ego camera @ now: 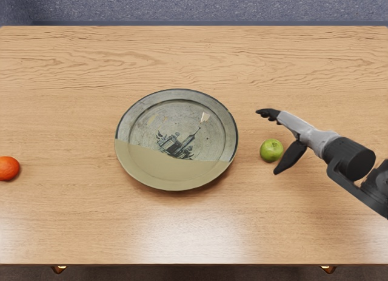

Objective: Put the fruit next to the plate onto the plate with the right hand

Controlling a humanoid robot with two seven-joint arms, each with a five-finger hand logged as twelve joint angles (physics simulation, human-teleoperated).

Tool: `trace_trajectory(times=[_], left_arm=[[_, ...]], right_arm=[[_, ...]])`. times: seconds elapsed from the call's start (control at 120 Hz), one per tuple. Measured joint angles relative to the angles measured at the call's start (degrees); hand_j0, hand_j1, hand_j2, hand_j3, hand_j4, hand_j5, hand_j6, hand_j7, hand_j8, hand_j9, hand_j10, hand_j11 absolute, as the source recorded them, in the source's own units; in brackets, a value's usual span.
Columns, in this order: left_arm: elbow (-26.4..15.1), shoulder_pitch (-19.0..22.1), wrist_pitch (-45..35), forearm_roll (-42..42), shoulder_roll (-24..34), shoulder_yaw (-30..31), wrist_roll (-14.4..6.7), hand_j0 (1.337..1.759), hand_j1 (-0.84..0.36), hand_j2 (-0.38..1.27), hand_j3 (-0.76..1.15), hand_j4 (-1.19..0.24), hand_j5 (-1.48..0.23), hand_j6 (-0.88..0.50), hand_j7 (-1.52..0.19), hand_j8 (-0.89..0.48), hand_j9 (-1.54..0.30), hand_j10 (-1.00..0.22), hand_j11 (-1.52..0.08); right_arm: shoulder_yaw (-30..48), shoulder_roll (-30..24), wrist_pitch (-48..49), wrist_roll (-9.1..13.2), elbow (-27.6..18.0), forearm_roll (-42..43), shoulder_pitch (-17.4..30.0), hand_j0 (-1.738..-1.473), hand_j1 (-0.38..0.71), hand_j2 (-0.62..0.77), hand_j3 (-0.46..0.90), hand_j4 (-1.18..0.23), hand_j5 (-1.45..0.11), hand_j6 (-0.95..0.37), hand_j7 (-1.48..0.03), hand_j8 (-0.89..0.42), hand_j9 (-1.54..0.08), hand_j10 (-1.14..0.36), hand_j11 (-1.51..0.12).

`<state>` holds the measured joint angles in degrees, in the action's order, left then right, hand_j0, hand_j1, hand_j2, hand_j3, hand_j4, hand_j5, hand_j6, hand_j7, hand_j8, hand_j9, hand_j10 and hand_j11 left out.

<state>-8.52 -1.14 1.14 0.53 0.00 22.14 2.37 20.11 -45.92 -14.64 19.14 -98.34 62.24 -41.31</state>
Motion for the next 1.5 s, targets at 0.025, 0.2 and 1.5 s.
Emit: trace_trajectory(times=[0.025, 0.2, 1.5], left_arm=[[0.0, 0.0, 0.0, 0.0, 0.0, 0.0, -0.01, 1.658, 0.07, 0.05, 0.0, -0.23, -0.3, -0.23, -0.3, -0.23, -0.3, -0.23, -0.3], [0.0, 0.0, 0.0, -0.01, 0.0, 0.0, 0.0, 1.658, 0.07, 0.05, 0.0, -0.23, -0.3, -0.23, -0.3, -0.23, -0.3, -0.23, -0.3], [0.0, 0.0, 0.0, -0.02, 0.0, 0.0, 0.0, 1.658, 0.07, 0.05, 0.0, -0.23, -0.3, -0.23, -0.3, -0.23, -0.3, -0.23, -0.3]], right_arm=[[-0.04, 0.14, -0.48, 0.0, 0.0, 0.31, 0.26, -1.658, -0.18, -0.03, 0.0, -0.15, -0.19, -0.15, -0.18, -0.15, -0.19, -0.15, -0.19], [-0.34, 0.56, -2.81, 0.02, -0.01, 2.44, 1.85, -1.658, -0.09, -0.04, 0.0, -0.22, -0.29, -0.23, -0.29, -0.22, -0.29, -0.22, -0.29], [-0.49, 3.62, -6.22, -0.47, 2.54, 7.15, 6.15, -1.657, 0.22, -0.07, 0.0, -0.51, -0.62, -0.5, -0.64, -0.41, -0.64, -0.5, -0.64]])
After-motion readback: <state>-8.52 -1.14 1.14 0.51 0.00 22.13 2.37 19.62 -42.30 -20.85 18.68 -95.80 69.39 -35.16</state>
